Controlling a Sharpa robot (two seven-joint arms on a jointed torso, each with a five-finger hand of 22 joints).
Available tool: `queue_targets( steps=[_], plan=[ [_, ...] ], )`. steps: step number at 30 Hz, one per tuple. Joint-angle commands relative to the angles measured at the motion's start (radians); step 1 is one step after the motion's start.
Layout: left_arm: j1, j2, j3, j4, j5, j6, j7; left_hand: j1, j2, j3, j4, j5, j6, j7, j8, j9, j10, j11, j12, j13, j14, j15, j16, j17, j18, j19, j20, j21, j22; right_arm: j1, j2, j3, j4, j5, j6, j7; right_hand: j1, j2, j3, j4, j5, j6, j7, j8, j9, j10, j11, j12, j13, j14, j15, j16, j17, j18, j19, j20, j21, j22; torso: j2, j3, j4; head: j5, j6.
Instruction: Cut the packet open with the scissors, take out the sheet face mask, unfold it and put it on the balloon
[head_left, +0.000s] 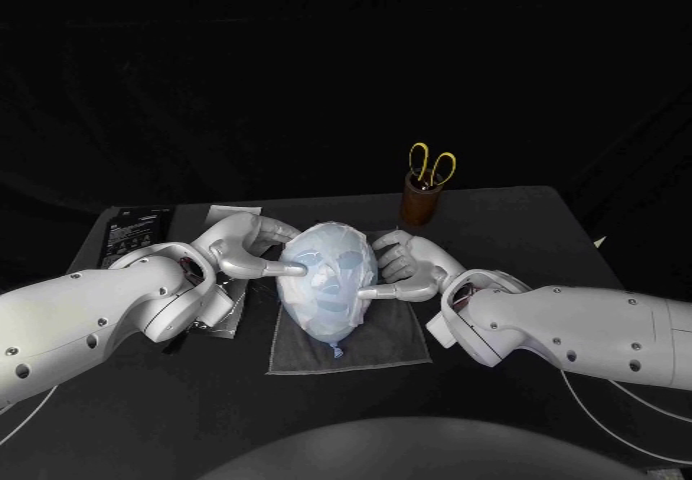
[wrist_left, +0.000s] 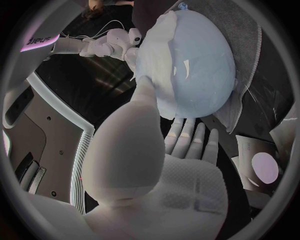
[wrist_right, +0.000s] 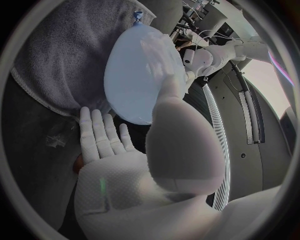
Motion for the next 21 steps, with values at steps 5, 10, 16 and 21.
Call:
queue_targets(
  steps=[5,10,16,21],
  plan=[
    [-0.003,0.003,-0.003,0.002,0.000,0.034,-0.005,0.001,0.013,0.006,0.001,-0.007,0.007,0.069,0.006,0.002,0.007,0.001,0.003,0.001,0.009,-0.001,-0.005,0.002,0.020,0.005,-0.001,0.004,-0.002,0.003,0.013,0.001,-0.034,-0.025,0.002,-0.016,0.023,0.105,0.085,-0.004,-0.014,0.037,0.174,0.018,-0.008,0.006,-0.002,0.029,-0.015,-0.002,-0.001,0.012,-0.008,-0.012,0.002,0.000,0.004,-0.026,0.001,0.0000,0.0006,-0.002,-0.003],
    [-0.003,0.003,-0.003,0.001,0.000,0.034,-0.005,0.001,0.013,0.006,0.001,-0.007,0.007,0.069,0.006,0.002,0.007,0.001,0.003,0.001,0.009,-0.001,-0.005,0.002,0.020,0.005,-0.001,0.004,-0.002,0.004,0.014,0.001,-0.050,-0.055,-0.008,-0.022,0.056,0.170,0.127,-0.010,-0.016,0.070,0.173,0.021,-0.021,0.019,-0.004,0.049,-0.031,0.007,-0.004,0.025,-0.016,-0.008,0.018,0.000,0.005,-0.045,0.000,-0.0001,-0.0002,-0.002,-0.005],
    [-0.003,0.002,-0.003,0.000,0.000,0.034,-0.005,0.000,0.014,0.007,0.001,-0.007,0.009,0.069,0.007,0.002,0.008,0.001,0.003,0.001,0.009,-0.001,-0.006,0.002,0.021,0.005,-0.001,0.004,-0.002,0.005,0.003,0.002,-0.057,-0.081,-0.018,-0.029,0.115,0.211,0.158,-0.022,-0.017,0.098,0.173,0.019,-0.038,0.029,-0.006,0.066,-0.049,0.015,-0.007,0.035,-0.026,-0.005,0.033,0.000,0.006,-0.065,0.000,0.0003,-0.0002,-0.003,-0.009],
    [-0.003,0.002,-0.003,-0.001,0.000,0.034,-0.006,0.000,0.014,0.007,0.001,-0.007,0.009,0.069,0.007,0.002,0.008,0.001,0.003,0.001,0.009,-0.001,-0.006,0.002,0.021,0.005,-0.001,0.004,-0.002,0.006,-0.014,0.002,-0.056,-0.090,-0.022,-0.032,0.132,0.215,0.162,-0.026,-0.017,0.108,0.173,0.017,-0.045,0.030,-0.006,0.072,-0.057,0.016,-0.007,0.038,-0.031,-0.005,0.036,0.000,0.005,-0.074,0.000,0.0003,-0.0012,-0.004,-0.009]
  ],
)
